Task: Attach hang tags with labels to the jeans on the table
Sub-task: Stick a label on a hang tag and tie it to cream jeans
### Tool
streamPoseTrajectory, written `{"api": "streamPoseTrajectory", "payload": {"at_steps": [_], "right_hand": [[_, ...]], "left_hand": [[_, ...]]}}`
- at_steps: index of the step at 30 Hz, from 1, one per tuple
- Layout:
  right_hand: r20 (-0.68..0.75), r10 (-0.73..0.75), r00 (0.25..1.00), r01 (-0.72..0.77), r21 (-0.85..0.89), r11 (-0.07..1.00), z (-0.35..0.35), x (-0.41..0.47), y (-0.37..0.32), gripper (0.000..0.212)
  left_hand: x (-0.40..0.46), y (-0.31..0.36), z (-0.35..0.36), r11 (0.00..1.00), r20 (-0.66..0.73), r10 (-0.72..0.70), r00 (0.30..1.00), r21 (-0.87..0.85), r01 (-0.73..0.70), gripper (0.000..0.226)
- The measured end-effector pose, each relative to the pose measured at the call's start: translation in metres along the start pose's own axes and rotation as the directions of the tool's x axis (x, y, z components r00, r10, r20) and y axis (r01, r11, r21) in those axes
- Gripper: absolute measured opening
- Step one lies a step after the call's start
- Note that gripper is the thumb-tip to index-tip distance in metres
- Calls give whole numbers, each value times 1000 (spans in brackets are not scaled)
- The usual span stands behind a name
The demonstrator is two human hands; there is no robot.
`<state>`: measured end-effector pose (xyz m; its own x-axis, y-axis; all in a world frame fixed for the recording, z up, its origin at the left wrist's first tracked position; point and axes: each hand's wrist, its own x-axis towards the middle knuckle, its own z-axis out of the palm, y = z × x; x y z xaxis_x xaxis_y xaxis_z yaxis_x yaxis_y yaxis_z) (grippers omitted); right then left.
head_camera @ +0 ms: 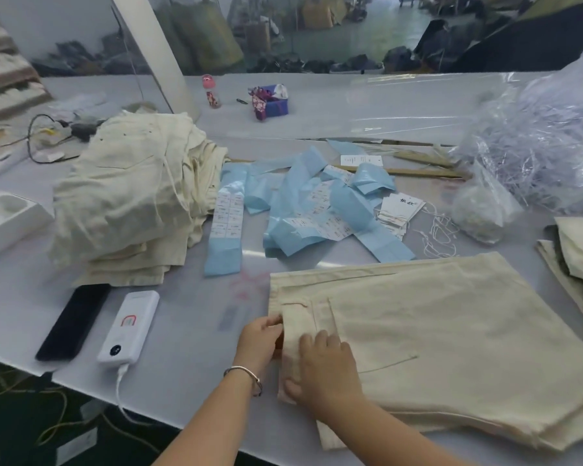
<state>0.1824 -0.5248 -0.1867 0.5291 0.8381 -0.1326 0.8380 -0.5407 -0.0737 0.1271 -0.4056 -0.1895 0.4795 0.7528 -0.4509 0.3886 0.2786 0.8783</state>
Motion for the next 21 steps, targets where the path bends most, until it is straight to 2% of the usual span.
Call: {"api": "streamPoseTrajectory", "payload": {"at_steps": [2,4,6,8,10,12,14,15,16,18,21], "right_hand": [[-42,67,997,-63,96,993,-5,6,-2,48],[14,171,985,-166,339,926,-14,11,4,44],[148,260,954,-298,545,783,-22,14,14,40],[175,329,928,-353,691,630,-19,15,23,23],[231,400,887,-394,830,395,-14,13,36,16],[355,419,836,-424,902,82,-11,8,52,17],[486,381,787,-437,874,-214,-10,4,66,22],[523,356,775,-429,848,-311,-8,3,73,29],[540,339,770,-418,829,-371,-6,2,78,34],[536,317,782,-390,818,-423,-1,1,84,34],[467,313,827,-337,858,-388,5,-3,84,43]], "left_hand": [[-7,2,-3,993,147,8,989,-118,9,28],[-15,2,-3,993,284,86,955,-99,-60,38],[-21,0,0,992,373,125,919,-50,-115,53],[-24,1,5,987,407,128,904,39,-157,59],[-25,0,11,958,411,169,896,146,-248,44],[-23,-5,14,930,335,242,910,188,-317,28],[-21,-11,12,939,235,245,941,184,-291,34],[-19,-14,12,945,203,228,952,191,-267,38],[-18,-16,11,948,183,212,960,200,-247,41],[-15,-18,11,962,157,185,970,173,-211,38],[-14,-15,10,983,155,153,976,78,-166,34]]}}
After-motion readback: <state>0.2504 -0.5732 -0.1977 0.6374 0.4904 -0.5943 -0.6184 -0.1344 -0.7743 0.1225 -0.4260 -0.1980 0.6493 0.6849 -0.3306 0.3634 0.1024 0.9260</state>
